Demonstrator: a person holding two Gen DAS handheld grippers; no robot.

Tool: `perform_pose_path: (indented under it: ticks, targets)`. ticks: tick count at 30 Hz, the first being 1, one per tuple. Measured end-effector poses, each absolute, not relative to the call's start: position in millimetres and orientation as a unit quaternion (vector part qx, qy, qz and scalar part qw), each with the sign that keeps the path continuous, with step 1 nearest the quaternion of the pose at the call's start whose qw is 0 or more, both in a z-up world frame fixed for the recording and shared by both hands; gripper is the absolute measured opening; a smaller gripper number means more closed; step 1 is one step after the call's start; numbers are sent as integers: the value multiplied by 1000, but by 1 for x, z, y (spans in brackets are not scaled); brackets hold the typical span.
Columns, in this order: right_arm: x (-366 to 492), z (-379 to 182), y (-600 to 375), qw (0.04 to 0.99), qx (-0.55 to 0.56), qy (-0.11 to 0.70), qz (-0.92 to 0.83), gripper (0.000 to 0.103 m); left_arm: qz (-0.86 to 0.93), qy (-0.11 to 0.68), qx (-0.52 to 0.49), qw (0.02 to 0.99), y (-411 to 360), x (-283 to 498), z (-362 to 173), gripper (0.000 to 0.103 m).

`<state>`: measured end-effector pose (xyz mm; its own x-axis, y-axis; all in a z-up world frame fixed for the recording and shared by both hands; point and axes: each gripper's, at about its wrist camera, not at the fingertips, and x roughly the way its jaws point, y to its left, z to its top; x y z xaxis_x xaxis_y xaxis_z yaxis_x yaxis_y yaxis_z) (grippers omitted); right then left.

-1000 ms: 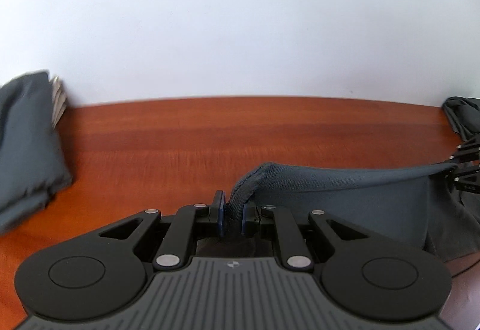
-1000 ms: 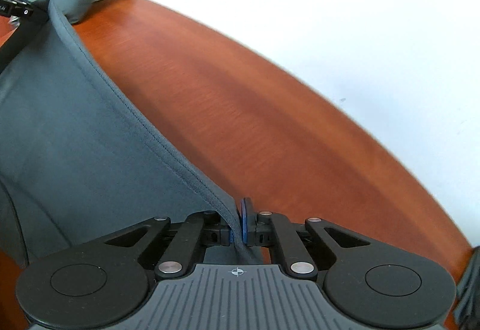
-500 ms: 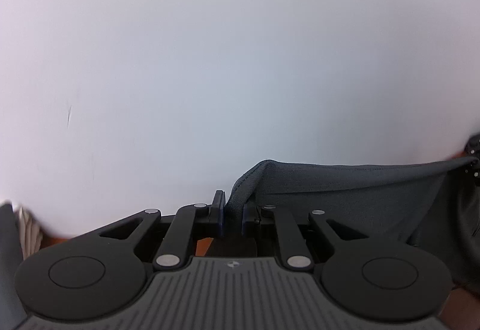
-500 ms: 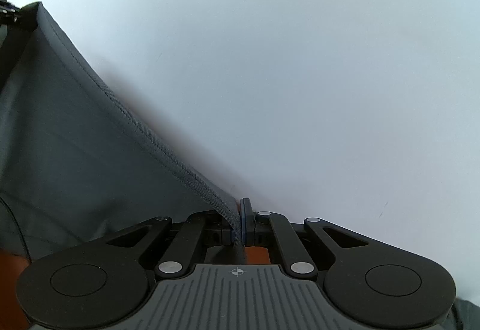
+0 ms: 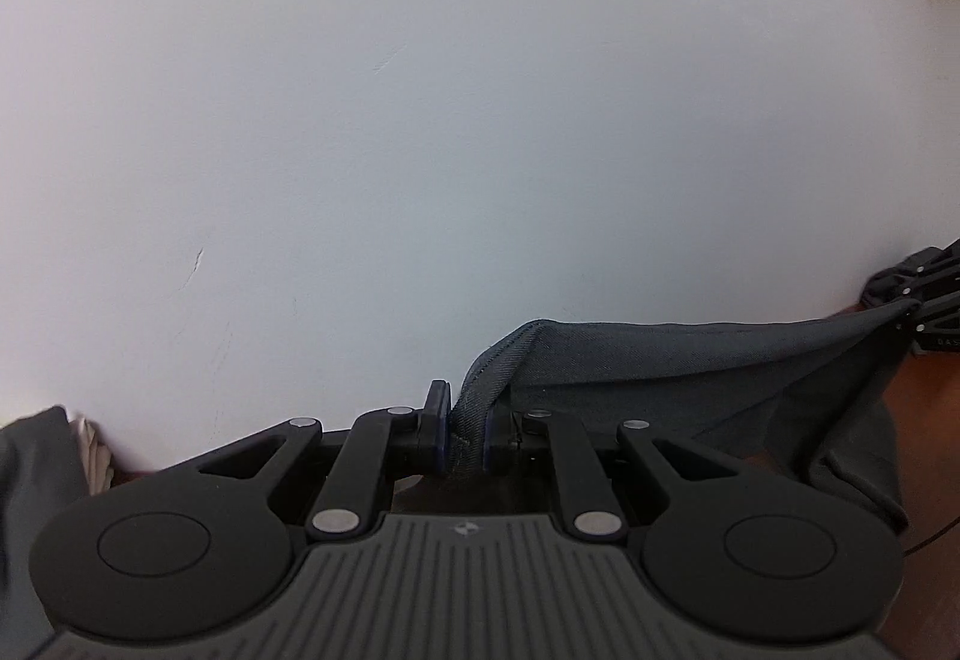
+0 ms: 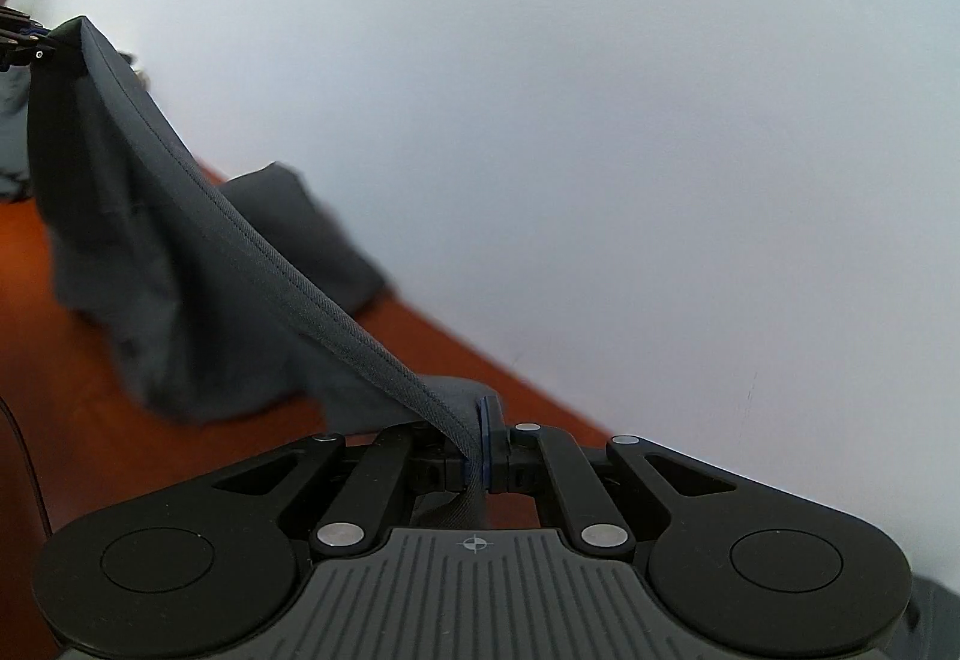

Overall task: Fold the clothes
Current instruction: 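Lift the garment with both tools and shake it out in the air, then lay the garment down on the table and open both tools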

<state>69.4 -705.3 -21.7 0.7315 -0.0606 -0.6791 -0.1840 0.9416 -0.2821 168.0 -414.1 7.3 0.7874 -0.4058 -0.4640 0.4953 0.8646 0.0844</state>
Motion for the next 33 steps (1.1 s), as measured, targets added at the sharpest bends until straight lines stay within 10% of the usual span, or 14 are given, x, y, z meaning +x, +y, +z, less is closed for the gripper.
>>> perform_pose_path:
  ticks: [26, 33]
  targets:
    - [-175, -111, -695, 834, -150, 527, 70, 6, -210, 368, 99, 901, -366, -98, -157, 18]
    - [-168, -122, -691, 832, -143, 529, 92, 20, -200, 381, 77, 899, -356, -108, -161, 36]
